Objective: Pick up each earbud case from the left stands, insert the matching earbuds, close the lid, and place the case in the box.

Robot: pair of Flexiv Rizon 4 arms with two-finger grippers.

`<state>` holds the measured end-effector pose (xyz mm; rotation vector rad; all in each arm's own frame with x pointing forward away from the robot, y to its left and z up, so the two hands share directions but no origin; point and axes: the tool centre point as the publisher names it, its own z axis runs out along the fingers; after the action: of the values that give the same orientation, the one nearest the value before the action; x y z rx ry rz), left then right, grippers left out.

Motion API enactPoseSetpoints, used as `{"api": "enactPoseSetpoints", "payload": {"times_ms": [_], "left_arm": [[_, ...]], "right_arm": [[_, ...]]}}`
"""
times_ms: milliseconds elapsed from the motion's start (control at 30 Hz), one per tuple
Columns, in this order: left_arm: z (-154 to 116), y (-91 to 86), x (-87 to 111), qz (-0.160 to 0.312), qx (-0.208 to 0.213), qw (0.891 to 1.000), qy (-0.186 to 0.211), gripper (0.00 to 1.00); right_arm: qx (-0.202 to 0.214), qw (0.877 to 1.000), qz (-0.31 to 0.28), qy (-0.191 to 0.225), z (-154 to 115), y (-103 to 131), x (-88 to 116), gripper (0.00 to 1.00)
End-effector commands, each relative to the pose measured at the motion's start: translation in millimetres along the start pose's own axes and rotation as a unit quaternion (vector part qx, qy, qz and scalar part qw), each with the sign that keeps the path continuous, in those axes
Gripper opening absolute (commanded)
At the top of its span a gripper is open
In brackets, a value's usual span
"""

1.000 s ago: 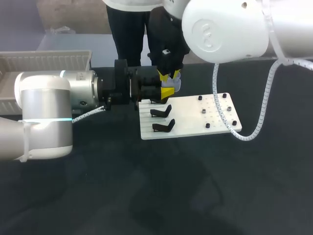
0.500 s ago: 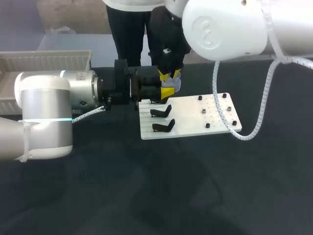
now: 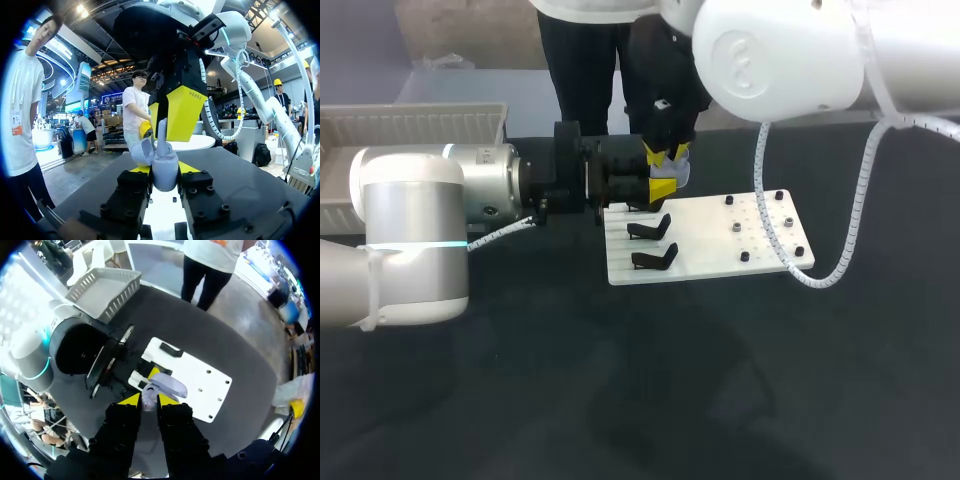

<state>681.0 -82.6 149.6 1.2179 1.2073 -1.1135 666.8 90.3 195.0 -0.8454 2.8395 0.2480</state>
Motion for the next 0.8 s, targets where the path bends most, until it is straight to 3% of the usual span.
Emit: {"api": "enactPoseSetpoints", "payload": {"times_ms": [33,800], "left_arm": [[0.2,-1.2,1.2,0.002,-0.003,1.0,-0.003,0.0],[0.2,-1.2,1.2,0.002,-0.003,1.0,-0.003,0.0]], "right_arm": [[-0.001,1.0,0.0,0.002,2.0,-0.8,-2.5,0.0],[0.001,1.0,-0.001,0.01,7.5,-0.8,-5.2,0.0]]}}
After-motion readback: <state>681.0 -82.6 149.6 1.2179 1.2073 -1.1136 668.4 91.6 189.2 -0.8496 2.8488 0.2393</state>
